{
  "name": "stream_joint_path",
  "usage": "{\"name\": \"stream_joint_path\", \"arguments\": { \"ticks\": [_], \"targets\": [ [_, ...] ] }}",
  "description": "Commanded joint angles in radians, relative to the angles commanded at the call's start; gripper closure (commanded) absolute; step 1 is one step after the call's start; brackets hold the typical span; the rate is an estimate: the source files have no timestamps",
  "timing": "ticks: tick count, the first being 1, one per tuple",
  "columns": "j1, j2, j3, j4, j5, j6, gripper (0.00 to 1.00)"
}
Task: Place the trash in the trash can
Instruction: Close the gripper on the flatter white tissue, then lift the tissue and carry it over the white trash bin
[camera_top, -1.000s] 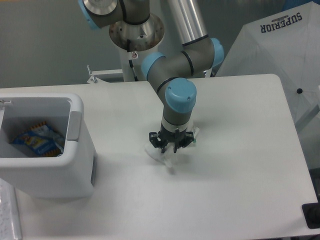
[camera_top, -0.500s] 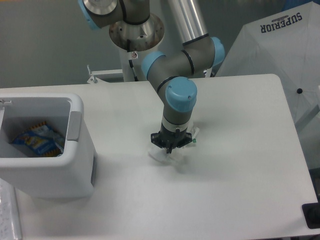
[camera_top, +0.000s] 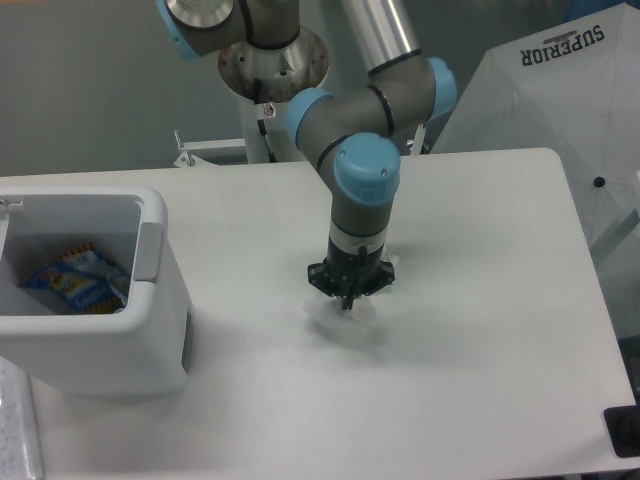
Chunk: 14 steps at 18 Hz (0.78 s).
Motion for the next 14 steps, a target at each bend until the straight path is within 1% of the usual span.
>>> {"name": "stream_joint_path", "arguments": {
  "ticks": [1,2,3,4,7,10,12,14],
  "targets": [
    [0.018,0.000,0.054,0.000,-0.064,-0.070,1.00],
    [0.034,0.000,0.085,0.002,-0.118,-0.124,1.00],
    [0.042,0.003,0.108,0.002,-0.152,-0.163,1.00],
    [0.043,0.015,0.120,0.002,-0.160,-0.181,1.00],
    [0.037,0.078,0.133,0.002,-0.189,-0.244,1.00],
    [0.022,0.147,0.126,0.002,-0.223,-0.303,1.00],
    [-0.003,0.169,0.142,0.011,-0.223,-0.326,1.00],
    [-0.044,0.204,0.137,0.012,-0.224,-0.349,1.00]
  ]
}}
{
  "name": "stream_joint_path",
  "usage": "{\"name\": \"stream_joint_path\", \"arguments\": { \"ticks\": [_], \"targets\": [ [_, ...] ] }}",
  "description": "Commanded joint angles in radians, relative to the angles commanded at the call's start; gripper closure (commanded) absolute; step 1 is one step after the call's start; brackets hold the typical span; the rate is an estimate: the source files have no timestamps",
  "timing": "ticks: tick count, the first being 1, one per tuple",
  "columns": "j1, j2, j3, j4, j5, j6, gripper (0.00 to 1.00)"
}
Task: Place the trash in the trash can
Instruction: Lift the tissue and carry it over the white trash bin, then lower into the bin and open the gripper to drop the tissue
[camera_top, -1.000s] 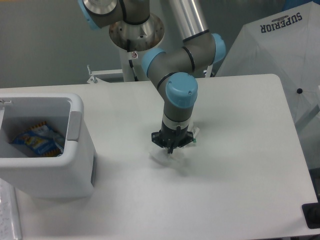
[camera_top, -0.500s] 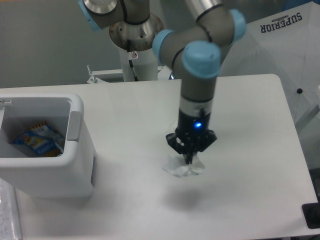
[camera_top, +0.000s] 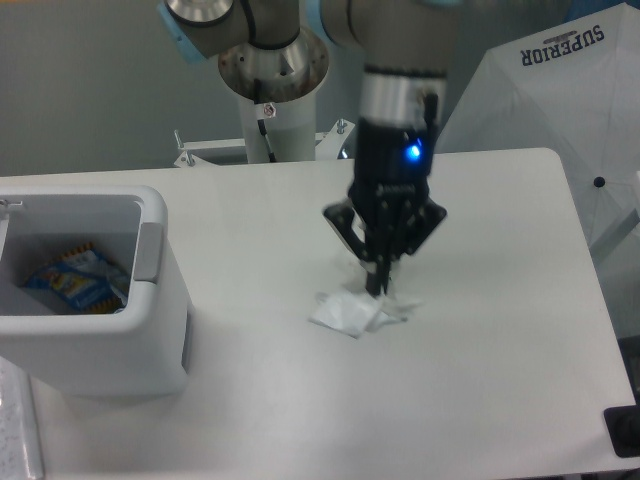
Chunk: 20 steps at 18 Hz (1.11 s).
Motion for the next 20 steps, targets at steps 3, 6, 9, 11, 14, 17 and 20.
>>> {"name": "stream_joint_path", "arguments": {
  "ticks": [3,6,9,11,14,17,20],
  "targets": [
    [-0.064,0.038,-0.011,0.000,0.000,-0.002,1.00],
    [-0.146,0.054,-0.034,0.000,0.003,0.004,1.00],
    [-0.213,0.043,-0.035,0.005,0.003,0.017,1.00],
    [-0.264,0.042,-0.046,0.006,0.002,0.029,1.00],
    [-0.328,0.054,-0.118,0.006,0.006,0.163,1.00],
    [-0.355,0.048,-0.170,0.008,0.009,0.305,1.00],
    [-0.367,0.029,-0.163,0.008,0.009,0.333,1.00]
  ]
}}
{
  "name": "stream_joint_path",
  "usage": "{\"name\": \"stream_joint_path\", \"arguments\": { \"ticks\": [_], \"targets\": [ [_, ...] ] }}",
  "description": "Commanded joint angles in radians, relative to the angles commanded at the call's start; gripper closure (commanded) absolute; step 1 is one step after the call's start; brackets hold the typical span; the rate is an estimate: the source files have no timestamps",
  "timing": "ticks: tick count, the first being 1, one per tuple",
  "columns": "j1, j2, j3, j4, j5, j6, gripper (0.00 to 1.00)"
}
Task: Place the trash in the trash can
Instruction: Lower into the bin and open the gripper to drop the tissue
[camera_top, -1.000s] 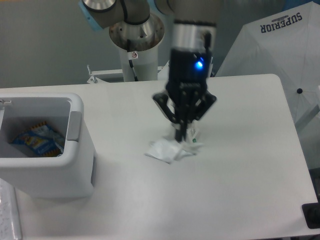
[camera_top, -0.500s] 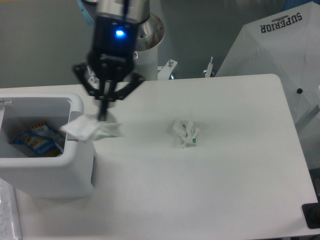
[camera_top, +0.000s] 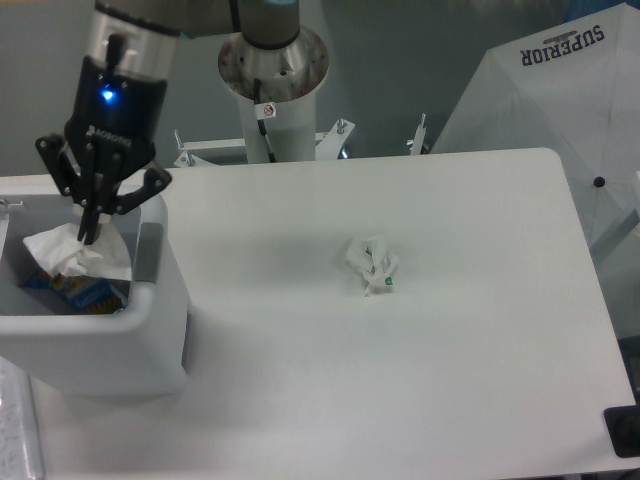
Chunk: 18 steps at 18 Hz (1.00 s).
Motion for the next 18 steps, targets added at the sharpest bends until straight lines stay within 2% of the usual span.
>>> {"name": "stream_joint_path", "arguments": {
  "ticks": [3,6,9,11,14,18],
  "targets": [
    [-0.015,-0.017,0.000,0.000,0.000,0.025,1.00],
    [-0.026,-0.032,0.000,0.000,0.000,0.025,0.87],
    [-0.025,-0.031,0.003,-0.002,0.002,0.029,0.48],
    [-0.025,-0.022,0.009,-0.002,0.006,0.028,0.37],
    [-0.022,-0.017,0.043,-0.005,0.008,0.016,0.27],
    [-0.011,-0.009,0.045,-0.008,0.017,0.011,0.24]
  ]
}}
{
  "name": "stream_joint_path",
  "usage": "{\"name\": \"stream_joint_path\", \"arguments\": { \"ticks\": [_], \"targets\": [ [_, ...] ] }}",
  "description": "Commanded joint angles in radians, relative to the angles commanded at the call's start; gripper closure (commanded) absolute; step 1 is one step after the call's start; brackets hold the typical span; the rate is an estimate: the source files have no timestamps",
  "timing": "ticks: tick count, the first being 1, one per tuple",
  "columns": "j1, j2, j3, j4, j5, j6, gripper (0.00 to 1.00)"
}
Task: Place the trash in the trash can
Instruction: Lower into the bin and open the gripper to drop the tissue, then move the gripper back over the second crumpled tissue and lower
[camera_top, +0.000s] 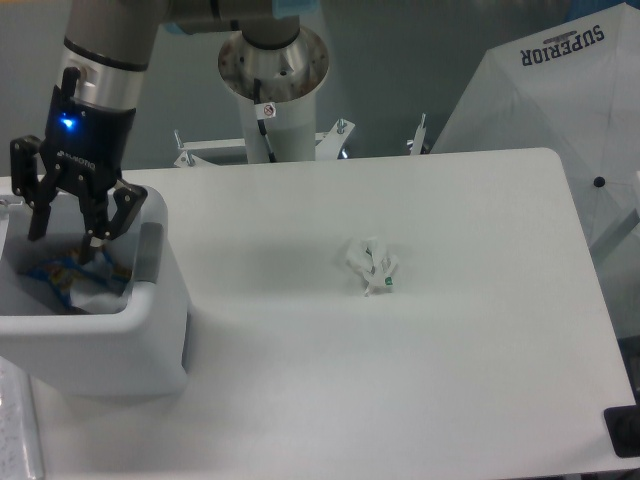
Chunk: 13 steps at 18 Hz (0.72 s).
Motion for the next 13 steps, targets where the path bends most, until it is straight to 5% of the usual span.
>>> {"name": "stream_joint_path", "arguments": {
  "ticks": [7,9,13],
  "targets": [
    [0.313,0.011,-0.037,0.002,0.075,-0.161,0.12],
    [0.392,0.003,-0.040,0.002,0.077,-0.176,0.01],
    [0.515,-0.003,-0.090,-0.008,0.084,-0.228,0.00]
  ]
}}
